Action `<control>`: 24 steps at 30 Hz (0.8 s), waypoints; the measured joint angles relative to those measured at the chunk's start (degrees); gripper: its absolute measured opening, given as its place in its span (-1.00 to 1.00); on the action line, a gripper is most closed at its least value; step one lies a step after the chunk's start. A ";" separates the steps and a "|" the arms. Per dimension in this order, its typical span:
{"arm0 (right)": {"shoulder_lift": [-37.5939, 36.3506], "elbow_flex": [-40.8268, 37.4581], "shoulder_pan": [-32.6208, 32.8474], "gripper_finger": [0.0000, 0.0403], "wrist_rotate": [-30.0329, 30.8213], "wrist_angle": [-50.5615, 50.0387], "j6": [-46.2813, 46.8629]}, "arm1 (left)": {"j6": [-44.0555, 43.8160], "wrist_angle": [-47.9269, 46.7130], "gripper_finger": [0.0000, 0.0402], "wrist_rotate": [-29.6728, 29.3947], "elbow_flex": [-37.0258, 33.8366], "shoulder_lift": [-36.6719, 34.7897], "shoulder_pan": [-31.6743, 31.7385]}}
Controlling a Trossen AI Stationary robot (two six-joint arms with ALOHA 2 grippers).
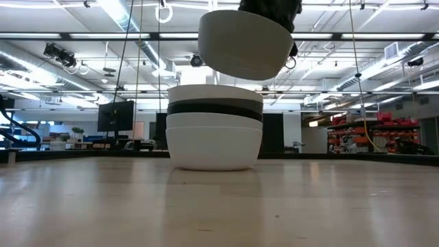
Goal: Nest bowls inside each other
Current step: Stack the light gray bowl on top of the white bowl
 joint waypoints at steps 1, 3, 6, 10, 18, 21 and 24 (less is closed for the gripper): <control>0.42 0.00 -0.28 -0.99 -0.48 0.89 -0.39 | 0.00 0.02 -0.47 -0.02 0.00 0.00 0.00; 1.33 0.00 -0.61 -0.99 -1.42 2.38 -0.64 | 0.01 -0.04 -0.47 -0.02 0.00 0.00 0.02; 3.01 0.00 -0.65 -0.99 -2.13 3.24 -1.21 | 0.00 0.01 -0.47 -0.02 0.00 0.00 0.02; 5.67 0.37 -0.62 -0.99 -2.48 3.27 -2.30 | -0.04 0.04 -0.47 -0.03 0.00 0.00 0.00; 11.49 3.23 -0.65 -0.99 -3.34 3.24 -2.90 | -0.40 0.12 -0.47 -0.04 0.00 0.00 0.00; 13.48 4.93 -0.65 -0.99 -3.06 1.95 -3.47 | -0.65 0.21 -0.47 -0.04 0.00 0.00 0.00; 15.01 5.65 -0.62 -0.99 -1.69 0.84 -4.18 | -1.39 0.17 -0.47 -0.04 0.00 0.00 -0.07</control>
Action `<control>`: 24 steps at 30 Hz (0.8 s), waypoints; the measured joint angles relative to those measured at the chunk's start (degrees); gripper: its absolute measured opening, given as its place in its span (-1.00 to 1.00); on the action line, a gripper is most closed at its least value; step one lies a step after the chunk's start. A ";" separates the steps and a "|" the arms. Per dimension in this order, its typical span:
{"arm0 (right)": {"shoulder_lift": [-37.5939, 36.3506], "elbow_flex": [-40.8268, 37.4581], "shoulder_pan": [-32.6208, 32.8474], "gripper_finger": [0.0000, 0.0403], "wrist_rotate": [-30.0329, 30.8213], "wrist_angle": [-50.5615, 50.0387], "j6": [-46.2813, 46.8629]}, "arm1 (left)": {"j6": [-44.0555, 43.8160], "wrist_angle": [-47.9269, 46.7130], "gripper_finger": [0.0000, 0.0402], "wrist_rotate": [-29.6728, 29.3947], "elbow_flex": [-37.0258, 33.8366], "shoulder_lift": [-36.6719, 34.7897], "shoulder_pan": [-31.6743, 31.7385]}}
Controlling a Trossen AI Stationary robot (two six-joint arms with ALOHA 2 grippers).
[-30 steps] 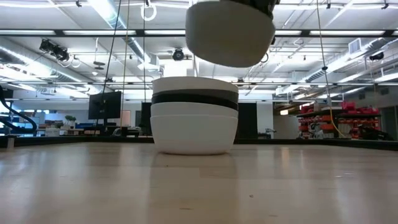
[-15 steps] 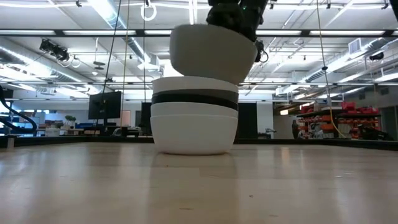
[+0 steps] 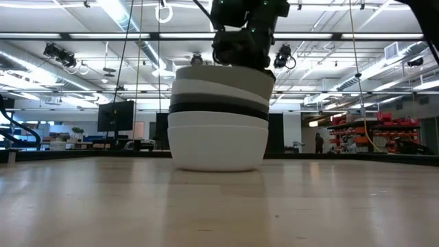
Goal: Nest bowls inside each other
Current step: Stack the light gray bowl on top of the white bowl
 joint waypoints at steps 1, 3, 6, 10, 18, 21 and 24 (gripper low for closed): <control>0.35 0.20 0.02 -0.99 0.85 -0.19 0.04 | -0.06 -0.04 -0.47 0.00 0.00 0.00 0.00; 0.57 0.49 -0.22 -0.99 0.99 -0.10 0.11 | -0.12 -0.06 -0.47 0.00 0.00 0.00 0.00; 0.57 0.50 -0.35 -0.99 1.88 0.42 0.30 | -0.10 -0.04 -0.47 0.00 0.00 0.00 0.00; 0.42 0.52 -0.67 -0.99 2.43 0.87 0.97 | -0.09 -0.12 -0.47 0.00 0.00 0.00 0.00; 0.38 0.52 -0.40 -0.99 -1.45 1.72 1.54 | 0.34 -0.12 -0.47 0.00 0.00 0.00 0.00; 0.38 0.52 -0.40 -0.95 -1.88 1.74 2.31 | 0.32 -0.12 -0.47 0.00 0.00 0.00 0.00; 0.38 0.52 -0.35 -0.89 -1.85 1.75 2.40 | 0.28 -0.14 -0.47 0.00 0.00 0.00 0.00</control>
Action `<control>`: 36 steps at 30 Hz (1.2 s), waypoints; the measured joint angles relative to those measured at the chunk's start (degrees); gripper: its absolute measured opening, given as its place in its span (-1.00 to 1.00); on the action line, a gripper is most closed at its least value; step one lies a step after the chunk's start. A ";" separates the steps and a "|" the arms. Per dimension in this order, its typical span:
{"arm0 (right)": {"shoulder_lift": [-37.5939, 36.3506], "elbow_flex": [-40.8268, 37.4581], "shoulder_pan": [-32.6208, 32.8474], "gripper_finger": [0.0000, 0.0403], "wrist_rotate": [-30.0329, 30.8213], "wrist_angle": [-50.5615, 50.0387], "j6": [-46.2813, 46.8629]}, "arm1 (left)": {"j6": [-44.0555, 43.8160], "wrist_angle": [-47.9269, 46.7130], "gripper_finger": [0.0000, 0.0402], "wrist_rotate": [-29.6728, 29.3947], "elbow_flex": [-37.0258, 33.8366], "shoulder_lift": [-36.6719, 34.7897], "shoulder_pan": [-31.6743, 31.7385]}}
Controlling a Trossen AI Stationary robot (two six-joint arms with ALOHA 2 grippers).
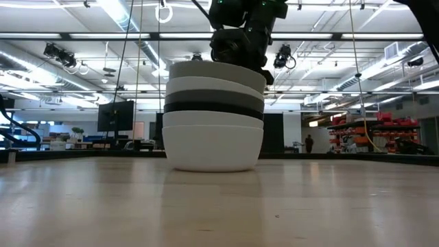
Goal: Nest bowls inside each other
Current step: Stack the light gray bowl on top of the white bowl
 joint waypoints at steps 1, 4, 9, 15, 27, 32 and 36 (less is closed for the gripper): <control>0.00 0.00 0.05 -0.87 -0.02 -0.01 0.00 | 0.00 0.01 -0.47 0.00 0.00 0.00 0.00; 0.00 0.00 0.22 -0.80 -0.02 0.00 0.72 | 0.00 0.00 -0.47 0.00 0.00 0.00 0.00; 0.00 0.00 0.87 -0.72 -0.17 -0.04 0.84 | -0.02 0.00 -0.47 0.00 0.00 0.02 0.00; 0.00 0.00 1.76 -0.63 -0.22 -0.09 0.84 | -0.04 0.00 -0.47 0.00 0.00 0.02 0.00; -4.58 0.09 2.01 -0.47 0.50 -1.41 0.85 | -0.39 -0.01 -0.47 0.00 0.00 0.04 0.01; -8.87 0.11 2.42 -0.44 0.68 -0.72 2.02 | -0.37 -0.02 -0.47 -0.42 0.00 0.04 0.02; -11.86 0.11 5.59 -0.45 0.63 2.57 0.71 | -0.39 -0.02 -0.47 -1.67 0.00 0.22 0.02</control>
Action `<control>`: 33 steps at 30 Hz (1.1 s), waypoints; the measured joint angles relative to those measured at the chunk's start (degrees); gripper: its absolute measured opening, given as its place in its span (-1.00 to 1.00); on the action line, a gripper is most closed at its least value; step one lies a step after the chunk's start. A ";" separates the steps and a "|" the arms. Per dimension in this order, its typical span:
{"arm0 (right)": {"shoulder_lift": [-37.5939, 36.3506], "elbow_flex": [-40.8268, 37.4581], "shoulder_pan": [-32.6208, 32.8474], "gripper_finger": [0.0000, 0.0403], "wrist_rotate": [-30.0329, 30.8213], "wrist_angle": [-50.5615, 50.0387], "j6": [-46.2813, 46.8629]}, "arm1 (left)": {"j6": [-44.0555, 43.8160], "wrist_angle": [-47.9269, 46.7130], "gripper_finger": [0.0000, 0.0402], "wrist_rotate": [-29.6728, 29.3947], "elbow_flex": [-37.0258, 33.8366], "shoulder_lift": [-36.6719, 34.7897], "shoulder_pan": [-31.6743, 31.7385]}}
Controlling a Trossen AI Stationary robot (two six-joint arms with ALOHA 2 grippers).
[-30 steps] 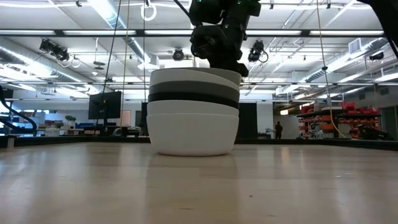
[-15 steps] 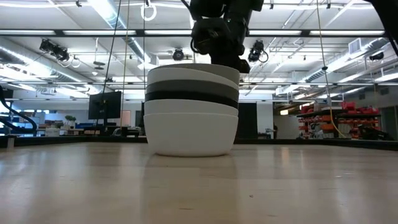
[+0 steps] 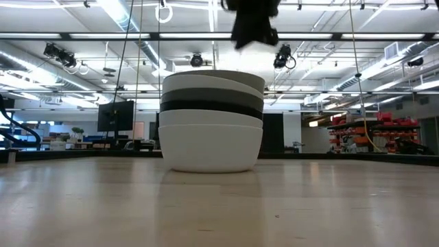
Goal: Nest bowls inside each other
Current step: Stack the light gray bowl on top of the white bowl
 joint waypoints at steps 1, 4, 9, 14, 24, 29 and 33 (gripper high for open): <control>-0.62 0.00 1.29 -0.46 -0.16 1.29 -0.93 | 0.02 -0.02 -0.47 -0.26 0.00 0.10 0.00; -1.70 0.00 4.73 -0.55 -0.34 4.85 -3.74 | 0.04 0.00 -0.47 -0.58 -0.13 0.57 0.07; -1.33 -0.01 8.11 -0.82 0.53 7.23 -4.15 | -0.30 0.03 -0.47 -1.43 -5.21 0.70 1.37; -0.97 -1.20 11.62 -0.95 7.05 5.15 -4.20 | -3.87 0.14 -0.47 -0.25 -14.02 0.76 3.84; -2.58 -1.27 24.16 -0.97 15.41 3.32 -2.65 | -7.90 6.20 -0.47 1.25 -27.90 0.70 11.27; -3.50 -1.27 29.52 -0.98 20.41 3.74 1.65 | -3.24 13.26 -0.49 6.22 -33.77 0.74 15.55; -4.42 -1.25 33.35 -0.99 22.76 3.63 4.57 | -1.47 16.75 -0.53 10.13 -37.12 0.72 17.87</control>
